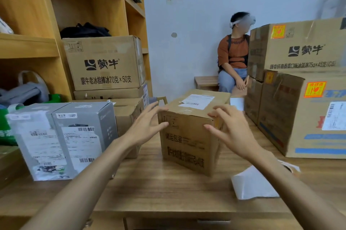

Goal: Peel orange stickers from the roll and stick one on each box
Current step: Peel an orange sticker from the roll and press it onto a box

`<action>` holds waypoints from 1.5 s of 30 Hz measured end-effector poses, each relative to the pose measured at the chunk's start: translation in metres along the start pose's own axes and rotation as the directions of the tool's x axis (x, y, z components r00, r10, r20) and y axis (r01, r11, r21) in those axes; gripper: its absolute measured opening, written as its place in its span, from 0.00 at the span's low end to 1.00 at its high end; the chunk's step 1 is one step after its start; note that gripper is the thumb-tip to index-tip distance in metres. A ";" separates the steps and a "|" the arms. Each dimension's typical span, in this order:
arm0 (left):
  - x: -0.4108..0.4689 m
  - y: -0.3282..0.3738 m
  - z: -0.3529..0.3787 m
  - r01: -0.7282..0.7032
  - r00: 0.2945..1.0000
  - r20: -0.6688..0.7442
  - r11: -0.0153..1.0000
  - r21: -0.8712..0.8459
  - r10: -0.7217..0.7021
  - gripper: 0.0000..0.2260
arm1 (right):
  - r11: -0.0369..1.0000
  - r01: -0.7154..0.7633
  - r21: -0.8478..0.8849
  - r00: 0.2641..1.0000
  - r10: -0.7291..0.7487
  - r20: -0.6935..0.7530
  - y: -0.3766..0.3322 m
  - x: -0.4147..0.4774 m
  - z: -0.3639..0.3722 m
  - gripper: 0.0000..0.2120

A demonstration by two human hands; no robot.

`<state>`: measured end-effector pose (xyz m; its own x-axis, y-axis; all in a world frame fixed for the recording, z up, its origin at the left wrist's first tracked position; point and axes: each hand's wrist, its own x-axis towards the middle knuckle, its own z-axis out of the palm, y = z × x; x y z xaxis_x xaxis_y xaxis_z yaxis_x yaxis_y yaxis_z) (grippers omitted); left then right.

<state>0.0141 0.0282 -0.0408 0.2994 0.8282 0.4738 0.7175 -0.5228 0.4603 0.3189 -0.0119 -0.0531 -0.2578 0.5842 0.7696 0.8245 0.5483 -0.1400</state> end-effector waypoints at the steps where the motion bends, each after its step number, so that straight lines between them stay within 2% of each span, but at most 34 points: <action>1: -0.005 0.004 0.001 -0.022 1.000 -0.011 0.999 -0.026 0.021 0.20 | 0.999 -0.026 0.019 1.000 0.025 0.004 0.009 -0.003 -0.003 0.20; 4: -0.016 0.015 0.007 -0.096 0.994 -0.066 0.993 -0.068 0.092 0.18 | 0.980 -0.133 0.147 0.990 0.124 0.069 0.024 -0.005 -0.006 0.20; 8: -0.022 0.017 0.012 -0.152 0.977 -0.151 0.988 0.000 0.150 0.16 | 0.923 -0.212 0.321 0.973 0.168 0.160 0.030 -0.002 -0.005 0.19; 12: -0.020 0.018 0.017 -0.157 0.971 -0.176 0.987 0.040 0.162 0.16 | 0.885 -0.257 0.387 0.965 0.214 0.151 0.033 -0.003 0.006 0.18; 17: -0.019 0.024 0.022 -0.122 0.975 -0.180 0.991 0.045 0.128 0.16 | 0.904 -0.269 0.332 0.960 0.223 0.172 0.036 -0.003 0.012 0.19; 19: -0.019 0.030 0.019 -0.109 0.976 -0.177 0.987 0.119 0.129 0.16 | 0.914 -0.279 0.293 0.950 0.218 0.225 0.036 -0.002 0.002 0.22; 22: -0.019 0.051 0.023 -0.147 0.947 -0.249 0.961 0.232 0.205 0.19 | 0.936 -0.283 0.211 0.936 0.222 0.273 0.038 -0.008 -0.019 0.28; 24: -0.023 0.073 0.037 -0.224 0.921 -0.273 0.952 0.208 0.276 0.20 | 0.944 -0.278 0.178 0.935 0.223 0.277 0.042 -0.023 -0.035 0.28; 26: -0.029 0.093 0.063 -0.314 0.915 -0.215 0.938 0.149 0.341 0.19 | 0.953 -0.284 0.108 0.925 0.243 0.292 0.049 -0.042 -0.049 0.22; 29: -0.034 0.121 0.109 -0.412 0.907 -0.052 0.906 0.093 0.418 0.19 | 0.942 -0.336 -0.010 0.886 0.320 0.336 0.065 -0.074 -0.069 0.11; 32: -0.041 0.146 0.154 -0.422 0.903 0.099 0.906 0.019 0.419 0.19 | 0.912 -0.410 -0.001 0.853 0.384 0.354 0.081 -0.105 -0.087 0.03; 36: -0.045 0.172 0.200 -0.400 0.896 0.194 0.916 -0.039 0.399 0.19 | 0.893 -0.450 0.024 0.849 0.420 0.321 0.096 -0.135 -0.102 0.04; 45: -0.043 0.202 0.228 -0.221 0.939 0.230 0.961 -0.164 0.255 0.11 | 0.879 -0.470 0.078 0.841 0.419 0.342 0.103 -0.153 -0.100 0.08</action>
<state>0.2896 -0.0672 -0.1392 0.6086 0.6910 0.3900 0.5203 -0.7186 0.4615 0.4938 -0.1050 -0.1229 -0.0434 0.9259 0.3754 0.8067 0.2541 -0.5336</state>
